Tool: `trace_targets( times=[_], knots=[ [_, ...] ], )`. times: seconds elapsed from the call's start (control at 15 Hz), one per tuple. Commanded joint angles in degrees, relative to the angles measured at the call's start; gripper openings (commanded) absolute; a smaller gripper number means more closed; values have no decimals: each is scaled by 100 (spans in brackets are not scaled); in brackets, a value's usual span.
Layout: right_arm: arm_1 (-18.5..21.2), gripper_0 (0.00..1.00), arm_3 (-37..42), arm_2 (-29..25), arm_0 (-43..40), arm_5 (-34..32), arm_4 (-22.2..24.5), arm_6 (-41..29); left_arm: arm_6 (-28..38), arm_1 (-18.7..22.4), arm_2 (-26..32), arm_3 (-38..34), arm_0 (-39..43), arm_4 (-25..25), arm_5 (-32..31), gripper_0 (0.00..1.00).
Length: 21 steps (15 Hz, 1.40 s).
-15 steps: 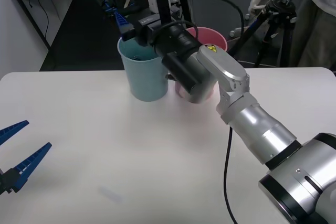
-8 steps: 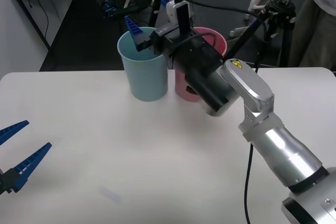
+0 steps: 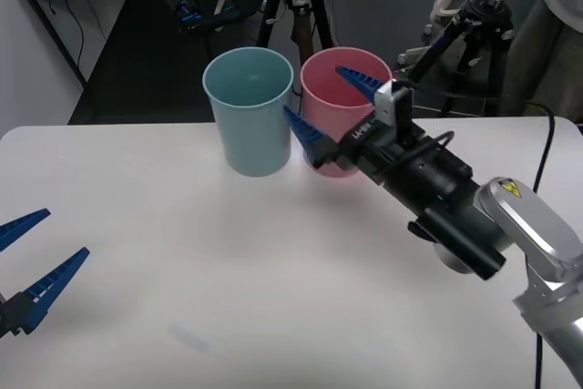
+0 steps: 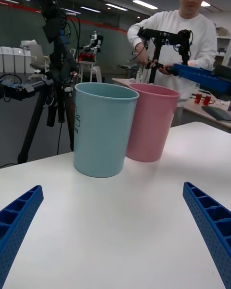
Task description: Grasp the object on the table and drop it into the matching bin: aluminum can to the light blue bin, PET bottle to the pink bin.
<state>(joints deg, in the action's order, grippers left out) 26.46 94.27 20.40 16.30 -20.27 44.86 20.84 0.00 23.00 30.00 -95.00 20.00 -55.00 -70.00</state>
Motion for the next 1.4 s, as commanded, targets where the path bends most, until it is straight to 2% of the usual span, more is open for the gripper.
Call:
trace_targets(
  times=[0.07, 0.2, 0.6, 1.0, 1.13, 1.4],
  knots=[
    [263, 100, 4, -432, -611, -733, 5, 17, 0, 0, 0, 0, 0, 0, 0, 100],
    [386, 100, 4, -819, -1068, -1313, 58, 26, 0, 0, 0, 0, 0, 0, 0, 100],
    [413, 100, -5, -2260, -2263, -2939, 664, -220, 0, 0, 0, 0, 0, 0, 0, 100],
    [413, 100, 4, -3649, -3186, -4310, 1192, -1301, 0, 0, 0, 0, 0, 0, 0, 100],
    [413, 100, 4, -4044, -3432, -4547, 1332, -1600, 0, 0, 0, 0, 0, 0, 0, 100],
    [413, 100, 4, -4493, -3801, -4688, 1332, -1697, 0, 0, 0, 0, 0, 0, 0, 100]
  ],
)
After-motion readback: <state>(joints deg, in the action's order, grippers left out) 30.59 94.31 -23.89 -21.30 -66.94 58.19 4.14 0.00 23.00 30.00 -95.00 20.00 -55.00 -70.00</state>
